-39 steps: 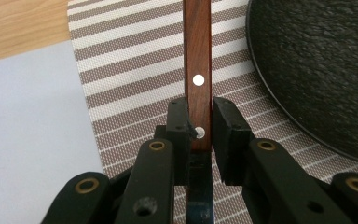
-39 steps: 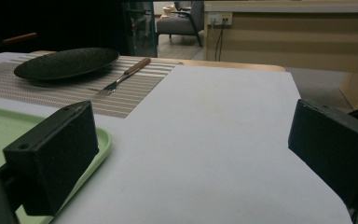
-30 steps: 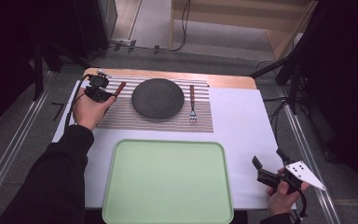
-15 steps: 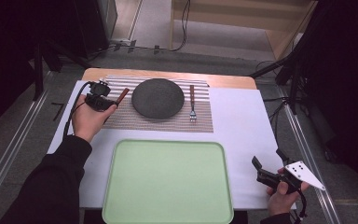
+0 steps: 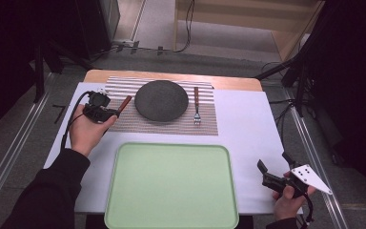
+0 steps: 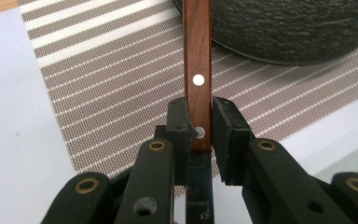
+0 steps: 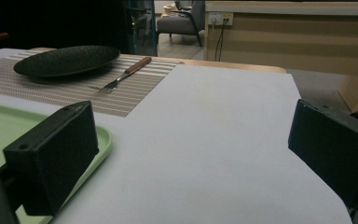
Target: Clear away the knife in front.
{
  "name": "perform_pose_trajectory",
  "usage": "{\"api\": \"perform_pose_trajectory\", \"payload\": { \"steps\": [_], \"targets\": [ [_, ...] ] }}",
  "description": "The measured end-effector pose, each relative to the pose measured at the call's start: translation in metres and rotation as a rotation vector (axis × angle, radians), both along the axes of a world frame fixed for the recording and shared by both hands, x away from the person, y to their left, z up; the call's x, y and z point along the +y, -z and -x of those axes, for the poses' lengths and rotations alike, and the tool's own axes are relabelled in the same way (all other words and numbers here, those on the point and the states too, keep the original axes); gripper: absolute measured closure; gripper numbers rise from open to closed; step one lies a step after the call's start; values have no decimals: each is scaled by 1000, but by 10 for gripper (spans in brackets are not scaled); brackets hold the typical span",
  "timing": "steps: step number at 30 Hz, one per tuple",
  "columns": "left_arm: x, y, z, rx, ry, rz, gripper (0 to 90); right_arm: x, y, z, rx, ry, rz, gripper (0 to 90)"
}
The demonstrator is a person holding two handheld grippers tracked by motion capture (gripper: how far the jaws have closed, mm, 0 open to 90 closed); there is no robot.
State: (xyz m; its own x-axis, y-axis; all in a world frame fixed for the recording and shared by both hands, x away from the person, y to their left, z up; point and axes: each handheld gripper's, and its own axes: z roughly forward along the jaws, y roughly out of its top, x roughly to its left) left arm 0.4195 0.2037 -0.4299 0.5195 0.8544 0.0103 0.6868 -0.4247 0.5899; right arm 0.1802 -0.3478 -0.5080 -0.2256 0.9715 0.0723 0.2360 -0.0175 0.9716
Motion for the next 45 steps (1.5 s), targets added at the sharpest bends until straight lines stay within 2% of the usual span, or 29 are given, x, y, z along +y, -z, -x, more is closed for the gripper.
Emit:
{"api": "perform_pose_trajectory", "payload": {
  "steps": [11,26,34,37,45],
  "targets": [
    [-8,-5,21,-14,39,17,774,0,0,0,-1,-2,1,0],
    [-23,-8,47,-24,106,16,774,0,0,0,1,-1,-2,0],
    [-29,-3,61,-20,136,13,774,0,0,0,1,-2,-2,0],
    [-32,-1,67,-30,146,-4,774,0,0,0,-2,-5,-1,0],
    [-36,4,82,-20,166,14,774,0,0,0,-2,-4,0,0]
  ]
}}
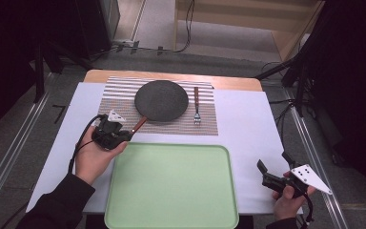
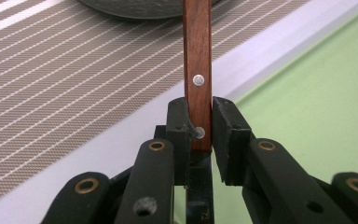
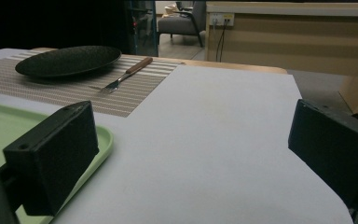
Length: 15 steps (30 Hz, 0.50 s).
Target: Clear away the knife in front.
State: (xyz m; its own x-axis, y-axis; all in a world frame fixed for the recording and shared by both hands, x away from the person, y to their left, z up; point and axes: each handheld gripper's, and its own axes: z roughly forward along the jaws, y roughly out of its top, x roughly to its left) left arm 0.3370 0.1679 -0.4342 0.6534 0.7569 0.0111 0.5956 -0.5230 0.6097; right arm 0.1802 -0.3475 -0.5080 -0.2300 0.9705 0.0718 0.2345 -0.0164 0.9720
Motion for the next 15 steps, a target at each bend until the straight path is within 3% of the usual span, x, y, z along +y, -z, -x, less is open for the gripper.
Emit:
{"api": "perform_pose_trajectory", "payload": {
  "steps": [15],
  "targets": [
    [-13,-3,32,-13,51,9,773,0,0,0,-1,-2,2,0]
  ]
}}
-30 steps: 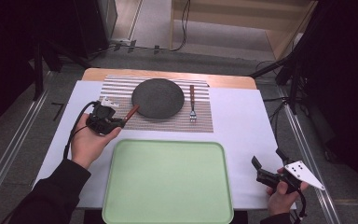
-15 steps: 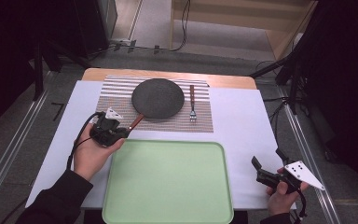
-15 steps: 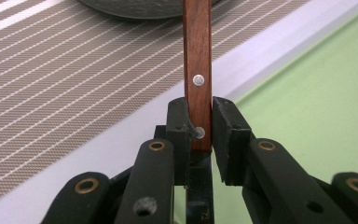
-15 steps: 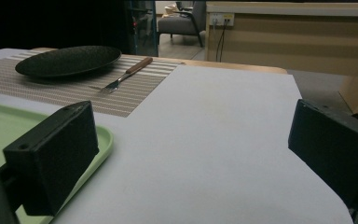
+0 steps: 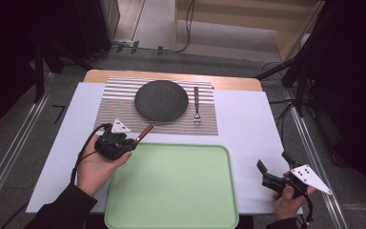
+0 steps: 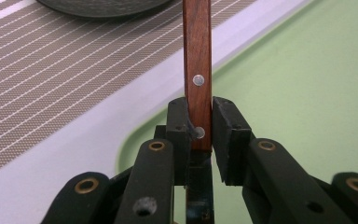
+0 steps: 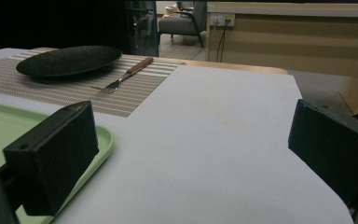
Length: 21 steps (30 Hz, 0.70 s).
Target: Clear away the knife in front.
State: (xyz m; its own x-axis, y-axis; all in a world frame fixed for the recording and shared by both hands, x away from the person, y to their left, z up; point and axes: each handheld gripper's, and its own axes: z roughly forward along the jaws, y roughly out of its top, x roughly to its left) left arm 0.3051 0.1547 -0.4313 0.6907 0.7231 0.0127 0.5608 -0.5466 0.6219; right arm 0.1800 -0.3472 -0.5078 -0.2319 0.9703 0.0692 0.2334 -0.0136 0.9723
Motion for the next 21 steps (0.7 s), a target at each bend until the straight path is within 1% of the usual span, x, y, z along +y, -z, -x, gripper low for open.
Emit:
{"api": "perform_pose_trajectory", "payload": {
  "steps": [7,9,11,12,13,14,16,19,21],
  "targets": [
    [-4,1,12,13,20,17,773,0,0,0,0,-2,3,0],
    [-5,2,15,17,23,29,773,0,0,0,0,-1,3,0],
    [-6,3,19,19,27,26,773,0,0,0,0,-1,3,0],
    [-6,4,21,23,29,35,773,0,0,0,0,-1,4,0],
    [-6,5,22,30,35,35,773,0,0,0,-1,-1,5,0],
    [-7,6,23,28,35,33,773,0,0,0,-1,-1,4,0],
    [-7,8,27,37,41,44,773,0,0,0,-1,-2,4,0],
    [-9,11,32,47,45,50,773,0,0,0,0,-1,5,0],
    [-10,14,36,56,56,46,773,0,0,-1,0,-1,5,0]
  ]
}}
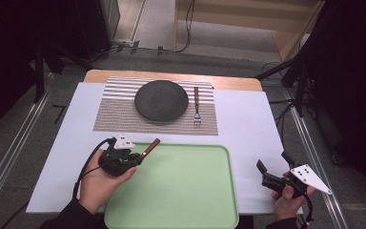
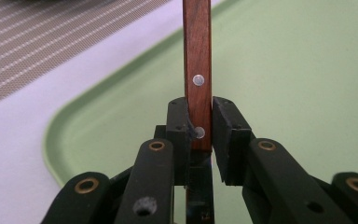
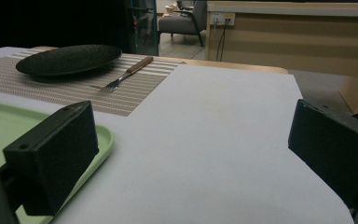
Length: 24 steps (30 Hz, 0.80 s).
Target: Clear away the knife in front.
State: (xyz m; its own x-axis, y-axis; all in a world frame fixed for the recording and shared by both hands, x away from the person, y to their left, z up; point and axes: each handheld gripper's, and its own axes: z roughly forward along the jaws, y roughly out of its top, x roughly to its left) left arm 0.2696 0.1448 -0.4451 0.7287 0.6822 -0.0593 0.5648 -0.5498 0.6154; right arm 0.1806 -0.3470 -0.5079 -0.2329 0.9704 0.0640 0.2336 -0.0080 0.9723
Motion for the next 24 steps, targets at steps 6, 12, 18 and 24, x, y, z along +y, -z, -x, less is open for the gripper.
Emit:
{"api": "perform_pose_trajectory", "payload": {
  "steps": [6,12,18,24],
  "targets": [
    [-3,9,8,24,7,9,774,0,0,0,1,2,0,0],
    [-6,18,14,54,16,20,773,0,0,0,1,4,1,0],
    [-8,25,21,69,22,17,773,0,0,0,1,3,1,0],
    [-7,33,25,85,17,15,773,0,0,0,2,4,2,0]
  ]
}}
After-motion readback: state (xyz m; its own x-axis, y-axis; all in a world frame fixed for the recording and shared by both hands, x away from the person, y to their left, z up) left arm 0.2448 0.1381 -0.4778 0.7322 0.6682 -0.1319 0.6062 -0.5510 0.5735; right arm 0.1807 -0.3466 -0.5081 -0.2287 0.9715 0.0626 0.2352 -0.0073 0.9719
